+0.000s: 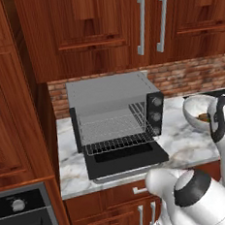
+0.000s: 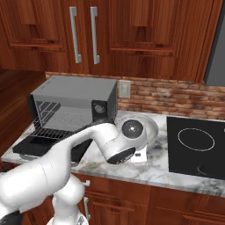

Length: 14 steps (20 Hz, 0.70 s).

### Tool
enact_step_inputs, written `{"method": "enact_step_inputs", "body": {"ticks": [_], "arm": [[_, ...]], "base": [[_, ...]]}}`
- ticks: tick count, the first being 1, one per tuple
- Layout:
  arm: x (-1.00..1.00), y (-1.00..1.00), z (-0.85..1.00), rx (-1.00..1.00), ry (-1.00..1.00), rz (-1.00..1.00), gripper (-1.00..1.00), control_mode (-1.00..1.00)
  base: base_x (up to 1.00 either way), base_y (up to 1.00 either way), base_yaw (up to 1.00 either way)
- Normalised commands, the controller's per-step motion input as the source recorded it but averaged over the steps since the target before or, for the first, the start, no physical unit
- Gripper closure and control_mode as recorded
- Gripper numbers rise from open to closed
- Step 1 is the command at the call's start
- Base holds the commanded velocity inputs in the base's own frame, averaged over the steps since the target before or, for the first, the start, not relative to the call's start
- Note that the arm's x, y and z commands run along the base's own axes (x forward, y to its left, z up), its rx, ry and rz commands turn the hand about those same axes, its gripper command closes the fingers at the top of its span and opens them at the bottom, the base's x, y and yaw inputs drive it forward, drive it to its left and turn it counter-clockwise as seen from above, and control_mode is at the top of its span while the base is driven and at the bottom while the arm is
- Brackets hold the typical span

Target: Pick up the heated bread from the toaster oven and place it in the bowl. Then move the bread bowl to the dining counter.

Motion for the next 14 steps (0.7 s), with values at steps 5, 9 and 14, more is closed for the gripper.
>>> {"method": "enact_step_inputs", "body": {"ticks": [5,9,14], "arm": [[-0.47,0.94,0.73,-0.01,0.04,-0.29,1.00,-1.00],[-0.36,0.71,0.94,0.00,0.04,-0.09,1.00,-1.00],[-0.27,0.60,1.00,0.00,0.00,-0.09,1.00,-1.00]], "base": [[0.00,0.00,0.00],[0.00,0.00,0.00],[0.00,0.00,0.00]]}}
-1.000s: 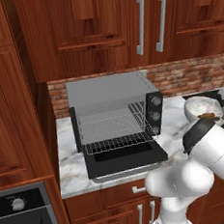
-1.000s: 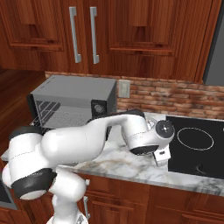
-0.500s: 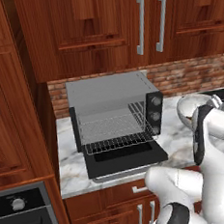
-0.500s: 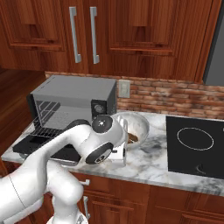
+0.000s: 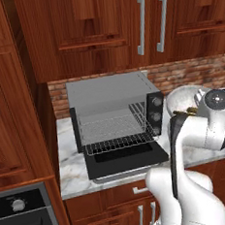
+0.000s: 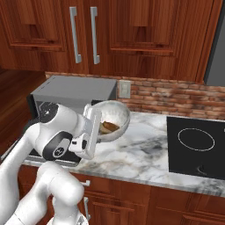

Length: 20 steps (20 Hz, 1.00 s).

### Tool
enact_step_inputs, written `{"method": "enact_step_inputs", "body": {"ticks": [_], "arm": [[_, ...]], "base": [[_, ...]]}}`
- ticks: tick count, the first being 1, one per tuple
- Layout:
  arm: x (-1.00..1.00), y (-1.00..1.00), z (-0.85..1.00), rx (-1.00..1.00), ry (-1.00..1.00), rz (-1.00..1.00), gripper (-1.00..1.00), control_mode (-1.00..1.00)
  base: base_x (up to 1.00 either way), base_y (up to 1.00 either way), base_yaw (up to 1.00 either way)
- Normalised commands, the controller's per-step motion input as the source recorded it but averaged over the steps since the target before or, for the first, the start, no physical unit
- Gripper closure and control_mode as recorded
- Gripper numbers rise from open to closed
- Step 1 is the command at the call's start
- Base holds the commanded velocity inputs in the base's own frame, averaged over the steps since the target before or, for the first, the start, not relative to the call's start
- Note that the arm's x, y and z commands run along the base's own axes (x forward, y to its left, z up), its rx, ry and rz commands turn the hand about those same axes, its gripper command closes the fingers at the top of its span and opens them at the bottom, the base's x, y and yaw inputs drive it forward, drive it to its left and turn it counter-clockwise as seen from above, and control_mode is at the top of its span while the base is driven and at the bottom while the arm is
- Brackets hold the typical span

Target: Pick up the heated bread from the toaster oven and place it in the bowl. Then move the bread bowl to the dining counter.

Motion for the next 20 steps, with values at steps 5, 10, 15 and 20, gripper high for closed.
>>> {"method": "enact_step_inputs", "body": {"ticks": [5,10,15,20], "arm": [[-0.09,0.14,0.33,0.00,-0.05,-0.02,1.00,-1.00],[0.00,0.00,0.00,0.00,0.00,0.00,1.00,-1.00],[-0.04,-0.04,0.00,0.00,-0.01,0.02,1.00,1.00],[0.00,0.00,0.00,0.00,0.00,0.00,1.00,1.00]], "base": [[0.00,0.00,0.00],[0.00,0.00,0.00],[-0.11,-0.12,0.16],[-0.68,-0.36,0.61]]}}
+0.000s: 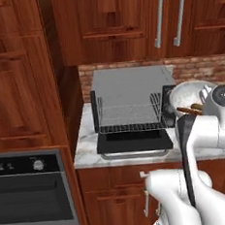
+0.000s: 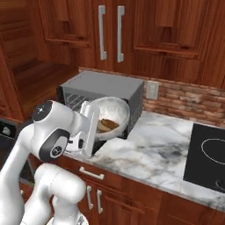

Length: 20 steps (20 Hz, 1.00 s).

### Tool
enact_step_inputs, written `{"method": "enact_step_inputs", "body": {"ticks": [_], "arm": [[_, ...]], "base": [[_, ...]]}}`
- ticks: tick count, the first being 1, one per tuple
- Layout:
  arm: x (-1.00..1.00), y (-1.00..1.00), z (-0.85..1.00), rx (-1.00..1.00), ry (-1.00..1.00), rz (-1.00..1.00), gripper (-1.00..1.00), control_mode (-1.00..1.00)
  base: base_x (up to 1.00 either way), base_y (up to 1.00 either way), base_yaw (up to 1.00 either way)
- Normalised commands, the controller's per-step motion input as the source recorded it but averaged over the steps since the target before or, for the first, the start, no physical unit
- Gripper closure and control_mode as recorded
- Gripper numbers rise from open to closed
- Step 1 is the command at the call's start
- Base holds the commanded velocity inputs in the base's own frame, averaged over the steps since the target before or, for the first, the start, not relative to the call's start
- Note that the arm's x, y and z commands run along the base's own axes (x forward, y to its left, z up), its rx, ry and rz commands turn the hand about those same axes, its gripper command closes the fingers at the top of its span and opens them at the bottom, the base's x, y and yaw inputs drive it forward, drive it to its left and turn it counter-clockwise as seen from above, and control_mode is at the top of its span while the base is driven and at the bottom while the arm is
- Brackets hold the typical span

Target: Pick up the heated bread from the toaster oven and place it in the bowl. Then move the bread bowl to the dining counter.

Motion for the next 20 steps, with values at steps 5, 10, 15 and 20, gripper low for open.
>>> {"method": "enact_step_inputs", "body": {"ticks": [5,10,15,20], "arm": [[0.00,0.00,0.00,0.00,0.00,0.00,1.00,1.00],[0.00,0.00,0.00,0.00,0.00,0.00,1.00,1.00],[0.00,0.00,0.00,0.00,0.00,0.00,1.00,1.00],[0.00,0.00,0.00,0.00,0.00,0.00,1.00,1.00]], "base": [[-0.87,-0.32,0.89],[-0.69,-0.23,0.97],[-0.28,-0.01,1.00],[-0.06,0.00,1.00]]}}
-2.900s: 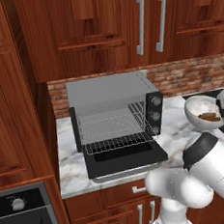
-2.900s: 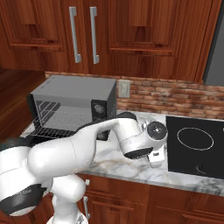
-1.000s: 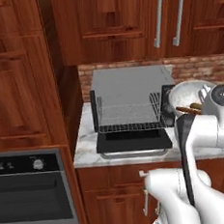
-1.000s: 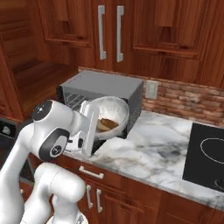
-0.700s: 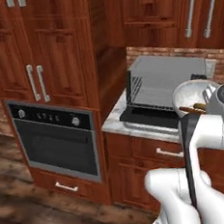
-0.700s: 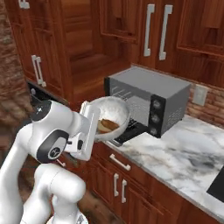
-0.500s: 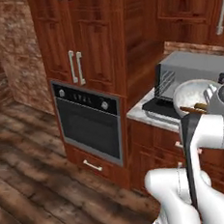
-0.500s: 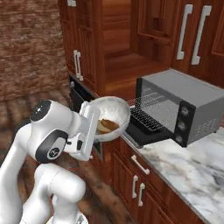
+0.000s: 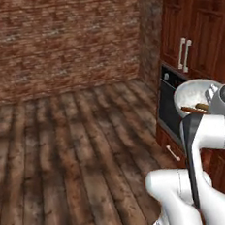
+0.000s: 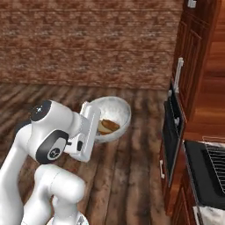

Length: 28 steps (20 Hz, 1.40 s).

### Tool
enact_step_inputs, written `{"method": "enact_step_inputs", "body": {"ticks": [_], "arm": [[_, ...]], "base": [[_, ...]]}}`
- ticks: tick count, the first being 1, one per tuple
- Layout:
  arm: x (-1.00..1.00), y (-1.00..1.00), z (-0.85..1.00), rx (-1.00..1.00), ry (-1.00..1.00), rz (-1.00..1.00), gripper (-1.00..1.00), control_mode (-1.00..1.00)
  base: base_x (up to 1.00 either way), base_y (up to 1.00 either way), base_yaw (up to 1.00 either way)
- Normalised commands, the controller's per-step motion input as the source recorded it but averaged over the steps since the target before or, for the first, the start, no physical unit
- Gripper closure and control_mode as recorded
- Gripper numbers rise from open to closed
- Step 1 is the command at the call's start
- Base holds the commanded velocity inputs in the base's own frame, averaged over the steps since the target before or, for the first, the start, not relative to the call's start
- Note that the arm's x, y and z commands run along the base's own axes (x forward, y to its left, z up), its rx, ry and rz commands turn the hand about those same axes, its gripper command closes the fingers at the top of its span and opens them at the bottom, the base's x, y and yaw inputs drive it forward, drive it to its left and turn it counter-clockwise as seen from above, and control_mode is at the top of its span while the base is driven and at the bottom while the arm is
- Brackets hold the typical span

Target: Pick up the heated bread from the toaster oven and place it in the bowl. Then move the bread bowl to the dining counter.

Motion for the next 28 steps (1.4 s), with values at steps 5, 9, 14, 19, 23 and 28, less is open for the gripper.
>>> {"method": "enact_step_inputs", "body": {"ticks": [5,9,14,19,23,28], "arm": [[0.00,0.00,0.00,0.00,0.00,0.00,1.00,1.00],[0.00,0.00,0.00,0.00,0.00,0.00,1.00,1.00],[0.00,0.00,0.00,0.00,0.00,0.00,1.00,1.00],[0.00,0.00,0.00,0.00,0.00,0.00,1.00,1.00],[0.00,0.00,0.00,0.00,0.00,0.00,1.00,1.00],[0.00,0.00,0.00,0.00,0.00,0.00,1.00,1.00]], "base": [[-0.02,0.00,1.00],[-0.01,0.00,1.00],[0.00,0.00,1.00],[0.01,0.00,1.00],[0.27,0.00,0.95],[0.89,-0.03,0.71]]}}
